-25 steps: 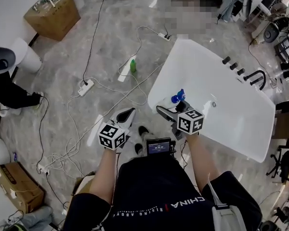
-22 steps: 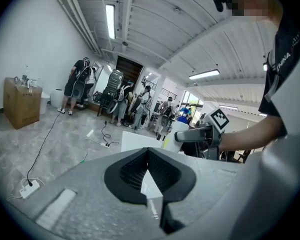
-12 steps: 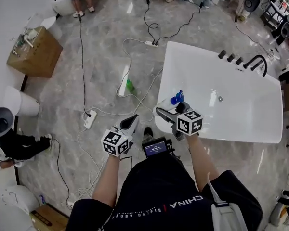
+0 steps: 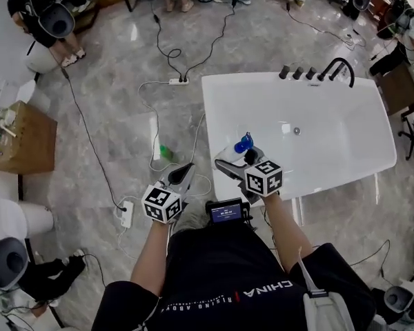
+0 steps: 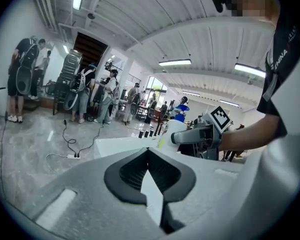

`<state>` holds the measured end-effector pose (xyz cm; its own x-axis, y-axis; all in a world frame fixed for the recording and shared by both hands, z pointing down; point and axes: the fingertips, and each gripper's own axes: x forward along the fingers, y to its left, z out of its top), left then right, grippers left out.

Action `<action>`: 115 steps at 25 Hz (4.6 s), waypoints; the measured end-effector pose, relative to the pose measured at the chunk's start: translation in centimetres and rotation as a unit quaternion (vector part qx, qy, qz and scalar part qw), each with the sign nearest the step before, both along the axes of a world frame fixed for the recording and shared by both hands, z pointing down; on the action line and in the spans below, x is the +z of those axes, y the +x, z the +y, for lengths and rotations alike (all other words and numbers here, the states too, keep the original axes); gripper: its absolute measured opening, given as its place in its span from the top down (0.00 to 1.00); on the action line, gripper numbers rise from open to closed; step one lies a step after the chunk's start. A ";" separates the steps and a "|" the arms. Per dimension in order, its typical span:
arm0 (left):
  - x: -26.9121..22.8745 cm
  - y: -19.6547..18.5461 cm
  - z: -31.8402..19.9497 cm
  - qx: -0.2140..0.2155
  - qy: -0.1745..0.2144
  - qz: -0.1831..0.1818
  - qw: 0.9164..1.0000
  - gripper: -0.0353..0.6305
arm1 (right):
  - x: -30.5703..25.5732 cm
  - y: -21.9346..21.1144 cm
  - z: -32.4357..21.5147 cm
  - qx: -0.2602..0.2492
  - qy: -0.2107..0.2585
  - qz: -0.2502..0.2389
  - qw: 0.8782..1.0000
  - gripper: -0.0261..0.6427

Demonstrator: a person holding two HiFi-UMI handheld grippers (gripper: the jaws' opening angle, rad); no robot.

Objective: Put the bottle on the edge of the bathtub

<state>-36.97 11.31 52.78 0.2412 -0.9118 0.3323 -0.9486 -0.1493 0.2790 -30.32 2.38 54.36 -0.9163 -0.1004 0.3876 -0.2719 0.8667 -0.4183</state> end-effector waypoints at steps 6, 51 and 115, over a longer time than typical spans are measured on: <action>-0.7 -1.0 -5.6 0.092 0.009 0.005 0.996 0.93 | -1.0 -0.1 -3.2 0.075 0.010 0.007 0.997 0.24; 2.1 -1.7 -19.9 0.233 0.002 -0.005 0.972 0.94 | 1.8 -1.8 -15.5 0.188 0.032 0.023 0.981 0.24; 22.6 -16.7 -52.1 0.209 -0.075 0.038 0.974 0.94 | 24.7 -19.6 -50.9 0.234 0.102 0.134 0.957 0.24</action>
<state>-53.67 -40.77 75.35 0.6096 -0.6712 0.4218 -0.7899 -0.4695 0.3945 -49.95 -48.49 79.10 -0.6221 -0.5750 0.5313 -0.7249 0.6795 -0.1134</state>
